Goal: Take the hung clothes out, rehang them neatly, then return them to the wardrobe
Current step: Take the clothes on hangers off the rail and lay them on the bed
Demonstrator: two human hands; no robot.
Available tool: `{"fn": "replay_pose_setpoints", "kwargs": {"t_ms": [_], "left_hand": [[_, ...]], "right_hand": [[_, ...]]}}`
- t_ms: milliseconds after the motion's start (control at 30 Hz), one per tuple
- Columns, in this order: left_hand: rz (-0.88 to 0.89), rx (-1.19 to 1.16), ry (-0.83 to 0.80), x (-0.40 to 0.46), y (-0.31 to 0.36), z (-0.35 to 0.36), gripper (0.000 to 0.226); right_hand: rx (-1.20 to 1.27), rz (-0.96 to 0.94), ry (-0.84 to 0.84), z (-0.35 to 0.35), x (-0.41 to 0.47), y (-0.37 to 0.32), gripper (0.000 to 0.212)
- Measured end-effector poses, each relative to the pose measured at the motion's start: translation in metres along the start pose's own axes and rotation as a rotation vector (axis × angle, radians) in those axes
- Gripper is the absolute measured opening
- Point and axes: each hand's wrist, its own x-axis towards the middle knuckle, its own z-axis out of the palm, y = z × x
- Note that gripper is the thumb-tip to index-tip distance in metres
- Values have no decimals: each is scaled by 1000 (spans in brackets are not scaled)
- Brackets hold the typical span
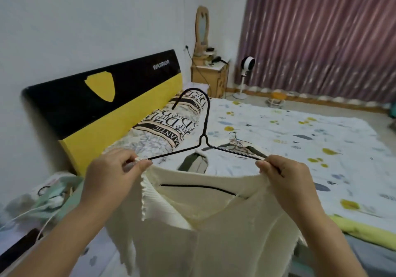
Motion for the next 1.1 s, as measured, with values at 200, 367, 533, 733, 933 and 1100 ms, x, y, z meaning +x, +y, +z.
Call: {"fn": "replay_pose_setpoints", "kwargs": {"t_ms": [200, 367, 533, 733, 933, 1100], "left_hand": [[19, -71, -55, 36, 41, 94, 26], [-45, -129, -126, 55, 61, 157, 27], [-64, -159, -197, 84, 69, 208, 34], [-97, -172, -245, 136, 60, 278, 25], [-154, -262, -305, 202, 34, 370, 25], [-191, -282, -392, 249, 4, 468, 30]], "right_hand": [[-32, 99, 29, -21, 43, 74, 35], [-71, 141, 12, -25, 78, 124, 34], [-78, 210, -7, -14, 118, 163, 33], [-94, 267, -27, 16, 182, 199, 36], [-169, 316, 1, 62, 261, 233, 39], [-279, 388, -2, 123, 322, 277, 20]]}}
